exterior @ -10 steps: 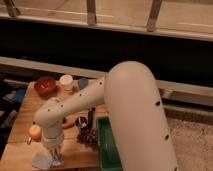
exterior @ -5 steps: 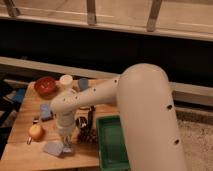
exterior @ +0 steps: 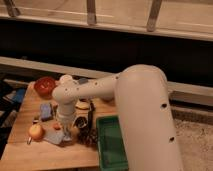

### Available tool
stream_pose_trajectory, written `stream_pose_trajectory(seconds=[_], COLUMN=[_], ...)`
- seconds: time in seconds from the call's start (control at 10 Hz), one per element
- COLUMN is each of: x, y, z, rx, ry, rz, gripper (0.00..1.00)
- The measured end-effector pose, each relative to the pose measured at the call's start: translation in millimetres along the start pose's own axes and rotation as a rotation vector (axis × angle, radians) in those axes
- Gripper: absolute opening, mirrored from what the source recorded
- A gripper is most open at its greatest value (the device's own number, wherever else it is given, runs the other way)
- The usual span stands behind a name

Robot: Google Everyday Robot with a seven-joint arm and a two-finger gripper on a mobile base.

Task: Wipe table surface with towel

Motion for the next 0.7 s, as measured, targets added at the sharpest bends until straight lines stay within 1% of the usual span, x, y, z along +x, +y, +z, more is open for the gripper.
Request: stream_pose_trajectory(seconds=[0.1,0.2,0.3,0.4,0.6,0.7], x=[2.3,8.5,23.3,36.4,53.8,58.5], y=[6.9,19.8,38.6,50.5,64.2,67.9], z=[2.5,7.6,17.8,23.8,29.8,30.5], rx=[-0.001,-0.002,0.004,0.011,0.028,0.038], ry=[0.004,0.01,0.022,0.025,0.023,0.02], rz=[-0.013,-0.026,-0.02,-0.009,0.013,0.02], gripper=[0.0,0.0,0.0,0.0,0.0,0.0])
